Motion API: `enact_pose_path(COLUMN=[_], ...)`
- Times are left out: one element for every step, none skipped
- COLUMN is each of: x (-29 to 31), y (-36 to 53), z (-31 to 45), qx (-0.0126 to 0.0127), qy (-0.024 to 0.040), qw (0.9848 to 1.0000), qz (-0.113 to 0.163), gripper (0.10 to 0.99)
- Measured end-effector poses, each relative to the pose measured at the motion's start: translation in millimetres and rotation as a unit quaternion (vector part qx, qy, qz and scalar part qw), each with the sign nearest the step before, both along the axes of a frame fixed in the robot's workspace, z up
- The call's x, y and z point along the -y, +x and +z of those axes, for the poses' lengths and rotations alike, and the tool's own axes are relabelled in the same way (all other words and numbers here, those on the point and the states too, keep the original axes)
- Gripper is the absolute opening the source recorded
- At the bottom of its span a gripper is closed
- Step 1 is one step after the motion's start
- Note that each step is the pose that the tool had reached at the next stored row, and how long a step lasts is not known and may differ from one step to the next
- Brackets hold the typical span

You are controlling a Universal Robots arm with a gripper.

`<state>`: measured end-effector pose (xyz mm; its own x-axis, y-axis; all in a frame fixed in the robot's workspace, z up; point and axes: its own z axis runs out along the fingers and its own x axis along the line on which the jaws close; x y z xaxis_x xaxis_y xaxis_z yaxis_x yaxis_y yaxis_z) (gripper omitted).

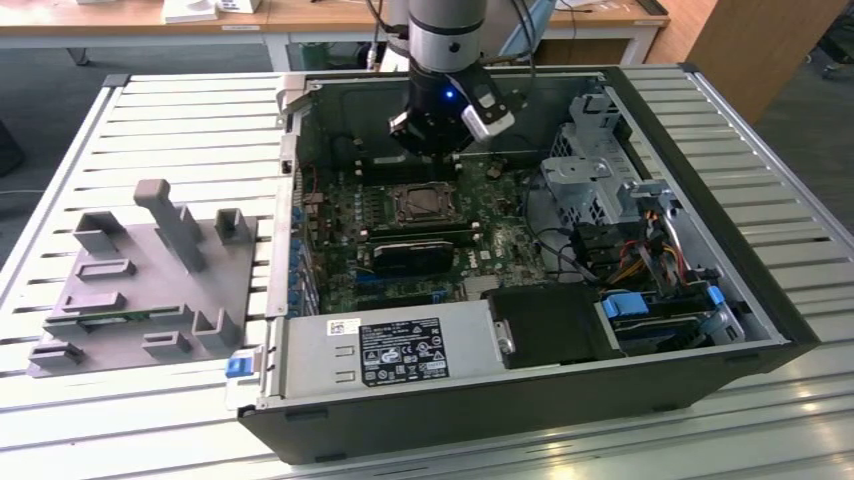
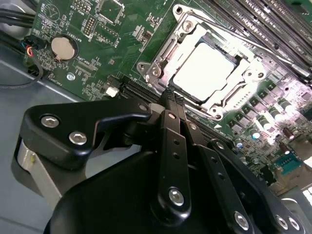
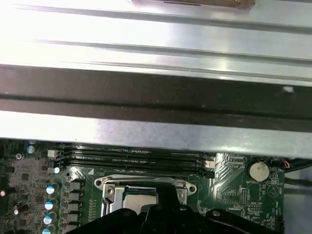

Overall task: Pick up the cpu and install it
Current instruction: 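Install the second cpu locking lever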

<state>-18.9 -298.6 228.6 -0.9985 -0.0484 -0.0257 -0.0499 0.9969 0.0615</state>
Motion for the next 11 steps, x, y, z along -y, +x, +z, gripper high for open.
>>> enact_pose_path(x=[0.2,0.8,1.8,3.1,4.8,6.7,8.4,10.0,11.7,12.9,13.8], y=[0.0,0.0,0.0,0.0,0.0,0.0,0.0,0.0,0.0,0.0,0.0], z=[0.1,0.1,0.2,0.2,0.2,0.2,0.2,0.1,0.2,0.2,0.5], qx=[0.0001,0.0001,0.0,0.0,0.0,0.0,0.0,0.0,0.0,0.0,-0.0001], qy=[-0.0001,-0.0001,-0.0002,-0.0002,-0.0002,-0.0002,-0.0002,-0.0001,-0.0002,-0.0002,-0.0002], qw=[1.0,1.0,1.0,1.0,1.0,1.0,1.0,1.0,1.0,1.0,1.0], qz=[0.0,0.0,0.0,0.0,0.0,0.0,0.0,0.0,0.0,0.0,0.0], gripper=[0.106,0.106,0.106,0.106,0.106,0.106,0.106,0.106,0.106,0.106,0.106])
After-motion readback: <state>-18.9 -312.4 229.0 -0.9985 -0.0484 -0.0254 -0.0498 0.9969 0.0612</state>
